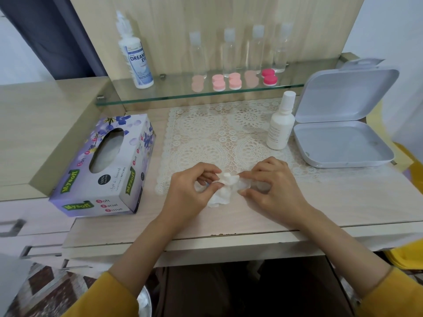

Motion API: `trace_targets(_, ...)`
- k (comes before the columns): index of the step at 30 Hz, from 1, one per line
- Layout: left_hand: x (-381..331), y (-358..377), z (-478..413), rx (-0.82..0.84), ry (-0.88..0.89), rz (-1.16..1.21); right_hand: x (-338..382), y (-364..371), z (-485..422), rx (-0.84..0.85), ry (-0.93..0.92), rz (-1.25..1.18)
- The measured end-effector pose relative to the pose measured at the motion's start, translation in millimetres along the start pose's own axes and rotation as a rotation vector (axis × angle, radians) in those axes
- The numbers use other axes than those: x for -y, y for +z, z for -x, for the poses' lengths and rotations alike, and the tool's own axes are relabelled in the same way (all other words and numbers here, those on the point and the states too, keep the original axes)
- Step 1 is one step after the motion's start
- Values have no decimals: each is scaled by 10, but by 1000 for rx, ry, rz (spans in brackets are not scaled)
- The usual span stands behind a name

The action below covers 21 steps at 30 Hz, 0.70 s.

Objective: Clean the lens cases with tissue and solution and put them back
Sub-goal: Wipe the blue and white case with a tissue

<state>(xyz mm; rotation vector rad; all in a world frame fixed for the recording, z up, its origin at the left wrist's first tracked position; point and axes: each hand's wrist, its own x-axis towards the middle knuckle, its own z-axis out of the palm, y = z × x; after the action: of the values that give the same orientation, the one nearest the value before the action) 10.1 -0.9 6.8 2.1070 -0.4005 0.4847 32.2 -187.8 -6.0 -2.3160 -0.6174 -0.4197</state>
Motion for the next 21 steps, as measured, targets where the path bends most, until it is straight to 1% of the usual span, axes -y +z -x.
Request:
trace_targets(2, -49, -31, -35, -3, -70, 57, 14, -5, -8, -20, 30, -14)
trace_targets(4, -91, -45, -68, 22, -180, 114, 28, -25, -17, -38, 41, -28)
trace_targets(7, -168, -30, -105, 110, -402, 270, 64, -59, -44, -29, 34, -62)
trace_targets(9, -207, -15, -118, 159, -475, 331, 88, -73, -68, -13, 32, -84)
trace_targets(11, -246, -13, -125, 138, -517, 349, 111, -94, -69, -4, 27, -128)
trace_targets(13, -280, -10, -131, 88, -531, 330, 138, -124, -49, -9, 43, -245)
trace_targets(16, -342, 11, -109, 51, -524, 338, 176, -116, -29, -93, 93, -404)
trace_targets(18, -372, 32, -77, 30, -525, 353, 183, -76, -24, -165, 99, -418)
trace_targets(21, -389, 47, -51, 7, -547, 394, 178, -59, -7, -218, 110, -429)
